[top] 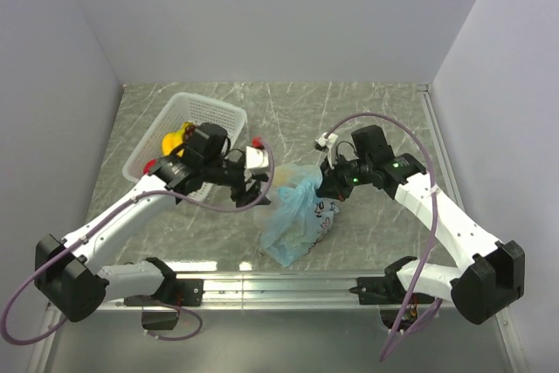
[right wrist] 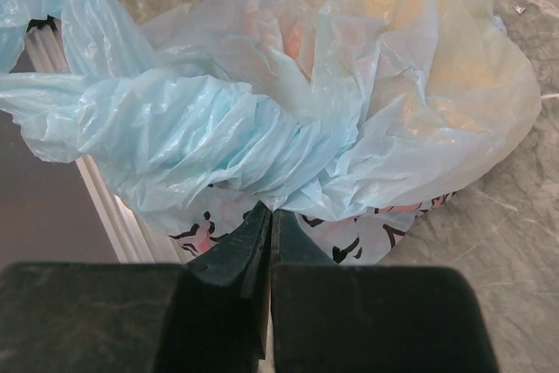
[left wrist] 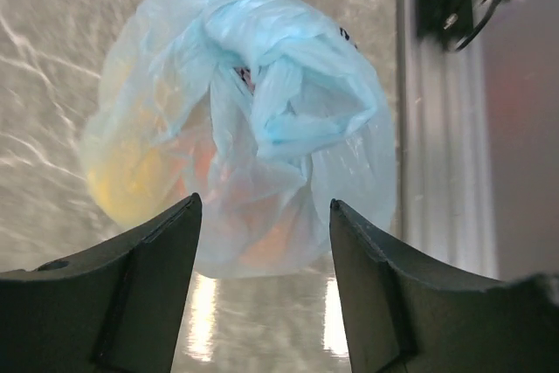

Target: Place the fake fruits into the plastic bag and tie a complex knot

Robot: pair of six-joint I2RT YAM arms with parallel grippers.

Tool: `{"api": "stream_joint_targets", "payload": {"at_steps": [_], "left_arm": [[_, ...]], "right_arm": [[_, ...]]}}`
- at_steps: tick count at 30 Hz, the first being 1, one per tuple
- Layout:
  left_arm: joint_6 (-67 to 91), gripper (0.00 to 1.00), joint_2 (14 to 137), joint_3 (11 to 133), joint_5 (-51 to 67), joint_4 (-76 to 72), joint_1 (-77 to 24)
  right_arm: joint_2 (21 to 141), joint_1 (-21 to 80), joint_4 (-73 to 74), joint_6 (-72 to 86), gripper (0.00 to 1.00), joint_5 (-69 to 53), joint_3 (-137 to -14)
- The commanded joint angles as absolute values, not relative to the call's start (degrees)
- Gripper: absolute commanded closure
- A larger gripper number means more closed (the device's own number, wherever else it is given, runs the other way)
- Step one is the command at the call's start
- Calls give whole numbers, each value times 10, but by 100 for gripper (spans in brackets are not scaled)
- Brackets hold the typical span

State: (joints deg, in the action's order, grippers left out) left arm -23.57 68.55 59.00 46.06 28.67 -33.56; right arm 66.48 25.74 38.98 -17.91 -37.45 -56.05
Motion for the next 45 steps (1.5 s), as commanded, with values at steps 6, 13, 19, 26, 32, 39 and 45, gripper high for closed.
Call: {"api": "stream_joint_targets", "payload": {"at_steps": [6, 13, 19, 26, 32, 39, 45], "left_arm": [[-381, 34, 670, 608, 263, 236, -448], [-399, 41, 674, 614, 247, 205, -488], [-420, 75, 687, 613, 253, 216, -506], [-369, 100, 669, 573, 190, 224, -502], [-266, 100, 627, 518, 148, 214, -433], [-215, 100, 621, 497, 127, 233, -345], [-225, 100, 608, 470, 141, 249, -319]], "right_arm": [[677, 258, 414, -193, 100, -386, -594], [688, 260, 421, -197, 100, -390, -599], [697, 261, 430, -207, 100, -387, -611], [687, 251, 456, -245, 100, -356, -600], [679, 191, 497, -319, 100, -333, -589], [700, 126, 519, -417, 100, -305, -601], [722, 85, 517, -471, 100, -279, -594]]}}
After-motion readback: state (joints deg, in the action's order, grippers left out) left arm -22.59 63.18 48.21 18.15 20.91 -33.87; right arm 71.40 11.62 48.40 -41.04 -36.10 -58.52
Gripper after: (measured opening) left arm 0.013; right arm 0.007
